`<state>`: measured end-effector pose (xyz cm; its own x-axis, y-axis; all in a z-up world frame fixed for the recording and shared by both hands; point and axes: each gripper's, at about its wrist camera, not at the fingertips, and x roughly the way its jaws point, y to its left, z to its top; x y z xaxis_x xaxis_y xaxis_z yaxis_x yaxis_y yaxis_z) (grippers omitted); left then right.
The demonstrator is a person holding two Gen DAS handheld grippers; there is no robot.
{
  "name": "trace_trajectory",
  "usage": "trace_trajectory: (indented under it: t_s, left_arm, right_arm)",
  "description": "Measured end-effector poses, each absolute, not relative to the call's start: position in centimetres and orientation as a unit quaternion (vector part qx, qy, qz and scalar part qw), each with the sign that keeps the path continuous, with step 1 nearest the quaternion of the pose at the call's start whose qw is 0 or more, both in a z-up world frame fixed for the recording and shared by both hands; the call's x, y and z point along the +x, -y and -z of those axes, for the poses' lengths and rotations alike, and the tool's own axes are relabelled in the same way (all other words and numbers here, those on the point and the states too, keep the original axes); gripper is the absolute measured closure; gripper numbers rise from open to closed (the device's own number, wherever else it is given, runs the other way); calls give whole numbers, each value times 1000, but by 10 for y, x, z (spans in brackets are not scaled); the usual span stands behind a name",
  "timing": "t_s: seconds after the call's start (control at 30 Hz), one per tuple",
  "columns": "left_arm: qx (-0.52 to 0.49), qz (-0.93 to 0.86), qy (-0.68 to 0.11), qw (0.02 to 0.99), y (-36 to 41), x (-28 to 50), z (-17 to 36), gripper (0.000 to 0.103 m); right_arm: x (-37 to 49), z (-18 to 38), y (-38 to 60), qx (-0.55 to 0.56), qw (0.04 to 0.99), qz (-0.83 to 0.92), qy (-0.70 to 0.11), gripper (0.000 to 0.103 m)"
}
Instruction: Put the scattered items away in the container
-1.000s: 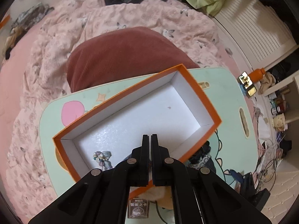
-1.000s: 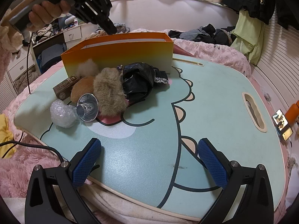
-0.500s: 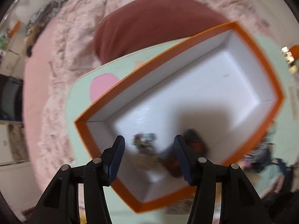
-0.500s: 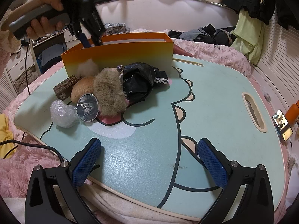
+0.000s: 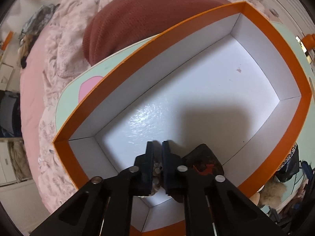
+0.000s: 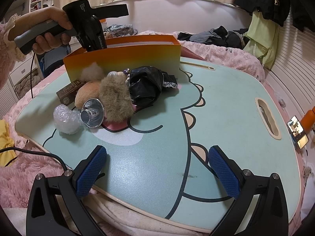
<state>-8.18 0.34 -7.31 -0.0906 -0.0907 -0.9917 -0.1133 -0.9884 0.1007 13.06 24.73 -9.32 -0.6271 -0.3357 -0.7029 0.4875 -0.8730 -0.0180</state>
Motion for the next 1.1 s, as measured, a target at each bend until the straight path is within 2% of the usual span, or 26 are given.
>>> trace_trajectory:
  t_s: [0.2, 0.53, 0.57, 0.6, 0.7, 0.83, 0.87, 1.0, 1.1]
  left_arm:
    - [-660, -750, -43, 26, 3, -82, 66, 103]
    - [-618, -782, 7, 74, 0, -70, 1, 102]
    - [-629, -774, 5, 72, 0, -71, 2, 100]
    - [-646, -760, -3, 67, 0, -72, 7, 90]
    - [-669, -740, -48, 52, -6, -68, 22, 74]
    - [-699, -711, -68, 34, -7, -67, 50, 70]
    - [-697, -714, -60, 35, -4, -70, 50, 63]
    - [-721, -691, 3, 49, 14, -82, 54, 59]
    - [-714, -699, 15, 38, 21, -85, 52, 60]
  right_arm:
    - [131, 94, -247, 366, 230, 896, -104, 0]
    - [131, 94, -247, 365, 230, 896, -104, 0]
    - [131, 94, -246, 365, 230, 896, -104, 0]
    - [131, 94, -247, 365, 230, 896, -104, 0]
    - [131, 94, -247, 365, 230, 896, -104, 0]
    - [131, 94, -247, 365, 230, 896, -104, 0]
    - [131, 94, -247, 365, 230, 896, -104, 0]
    - [130, 94, -247, 365, 230, 896, -103, 0]
    - [131, 94, -246, 365, 230, 896, -103, 0]
